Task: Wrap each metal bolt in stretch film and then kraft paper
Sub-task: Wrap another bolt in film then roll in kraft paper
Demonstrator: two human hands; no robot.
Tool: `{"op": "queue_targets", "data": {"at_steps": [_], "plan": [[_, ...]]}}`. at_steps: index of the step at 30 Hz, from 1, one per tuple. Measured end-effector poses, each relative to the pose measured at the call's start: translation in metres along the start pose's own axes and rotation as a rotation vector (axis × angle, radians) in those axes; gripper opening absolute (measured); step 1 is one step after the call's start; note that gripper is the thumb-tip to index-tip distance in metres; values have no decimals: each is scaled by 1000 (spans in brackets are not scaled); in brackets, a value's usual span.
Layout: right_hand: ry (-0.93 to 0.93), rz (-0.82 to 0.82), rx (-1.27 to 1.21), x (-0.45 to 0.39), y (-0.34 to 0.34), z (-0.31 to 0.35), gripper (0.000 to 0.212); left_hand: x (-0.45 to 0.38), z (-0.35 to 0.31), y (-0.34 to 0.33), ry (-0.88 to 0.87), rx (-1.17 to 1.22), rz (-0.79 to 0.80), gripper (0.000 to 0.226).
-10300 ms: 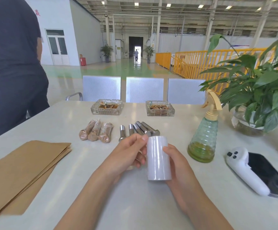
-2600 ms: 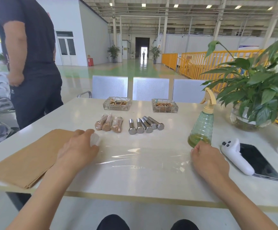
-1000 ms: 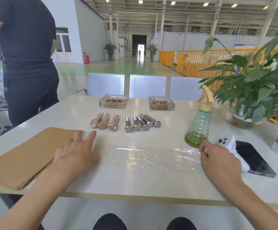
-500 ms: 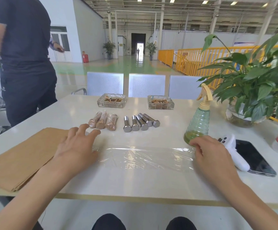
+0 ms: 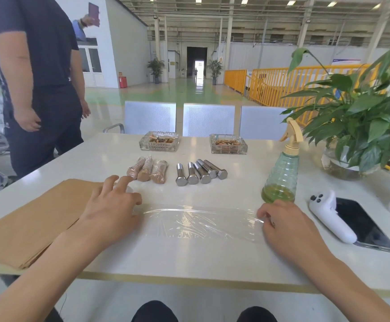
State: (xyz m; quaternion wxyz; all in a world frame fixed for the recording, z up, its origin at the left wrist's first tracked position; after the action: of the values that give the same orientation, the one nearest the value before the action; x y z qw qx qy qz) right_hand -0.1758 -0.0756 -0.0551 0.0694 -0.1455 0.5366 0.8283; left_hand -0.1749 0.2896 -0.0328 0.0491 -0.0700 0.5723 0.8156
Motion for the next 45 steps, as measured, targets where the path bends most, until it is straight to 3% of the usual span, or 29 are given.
{"op": "queue_targets", "data": {"at_steps": [3, 6, 8, 10, 13, 16, 18, 25, 31, 36, 40, 45], "plan": [[-12, 1, -4, 0, 1, -1, 26, 4, -1, 1, -12, 60, -22, 33], [-6, -63, -63, 2, 5, 1, 24, 6, 13, 11, 20, 287, -231, 30], [5, -111, -118, 4, 6, 2, 22, 1, 34, 16, 116, 461, -384, 27], [8, -131, -145, 6, 5, 1, 22, -12, 61, 9, 253, 548, -431, 27], [0, -134, -156, 7, 4, 0, 21, -30, 92, -15, 387, 519, -304, 27], [9, -136, -150, 7, 3, 1, 20, -29, 99, -42, 428, 574, -45, 22], [17, -135, -135, 8, 4, 2, 20, -22, 94, -50, 429, 592, 36, 18], [29, -125, -108, 11, 4, 3, 18, -14, 91, -48, 432, 597, -28, 7], [2, -152, -98, 11, 0, -1, 16, -18, 96, -46, 453, 451, -66, 20], [3, -163, -89, 12, 1, -1, 18, -14, 92, -46, 451, 415, -78, 13], [16, -163, -94, 13, 0, 2, 18, -13, 90, -48, 440, 431, -54, 33], [17, -163, -102, 14, 1, 3, 19, -9, 87, -37, 461, 376, -90, 11]]}}
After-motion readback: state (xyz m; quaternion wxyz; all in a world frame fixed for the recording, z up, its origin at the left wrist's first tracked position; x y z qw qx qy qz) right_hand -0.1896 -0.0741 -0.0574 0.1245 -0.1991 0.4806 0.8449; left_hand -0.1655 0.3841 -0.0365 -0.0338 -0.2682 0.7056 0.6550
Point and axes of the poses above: each hand's wrist, its own x-axis away from the middle knuckle, its own y-axis out of the back of the hand, z = x × y, the point moved 7 cm from there along -x, towards the middle knuckle, and after that the axes turned 12 degrees about -x, right-handed, at the moved point
